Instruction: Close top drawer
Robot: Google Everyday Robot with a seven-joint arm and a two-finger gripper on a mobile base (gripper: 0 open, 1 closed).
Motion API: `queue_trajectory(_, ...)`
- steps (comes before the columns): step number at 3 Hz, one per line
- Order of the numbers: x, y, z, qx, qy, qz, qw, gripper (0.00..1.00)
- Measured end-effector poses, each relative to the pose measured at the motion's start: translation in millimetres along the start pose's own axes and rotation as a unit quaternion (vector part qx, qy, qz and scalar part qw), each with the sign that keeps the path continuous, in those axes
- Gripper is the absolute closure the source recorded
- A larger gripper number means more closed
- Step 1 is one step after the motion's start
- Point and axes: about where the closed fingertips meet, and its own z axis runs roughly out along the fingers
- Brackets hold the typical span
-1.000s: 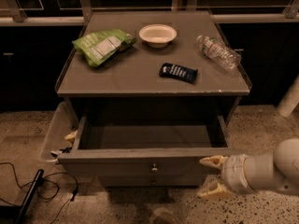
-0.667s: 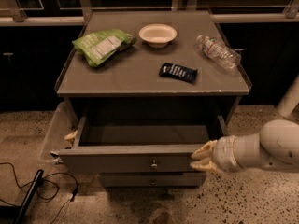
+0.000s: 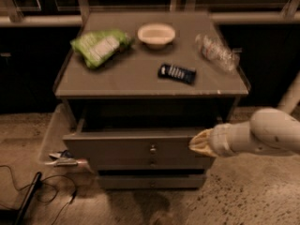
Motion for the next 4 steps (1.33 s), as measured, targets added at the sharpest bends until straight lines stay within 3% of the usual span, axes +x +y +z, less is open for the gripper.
queue_trajectory(1, 0.0, 0.2, -0.1, 0.0, 0.0, 0.0, 1.0, 1.0)
queue_trajectory(2, -0.1, 0.2, -0.1, 0.0, 0.0, 0.0, 1.0, 0.81)
queue_trajectory(4, -0.1, 0.3, -0.1, 0.0, 0.0, 0.0, 1.0, 0.35)
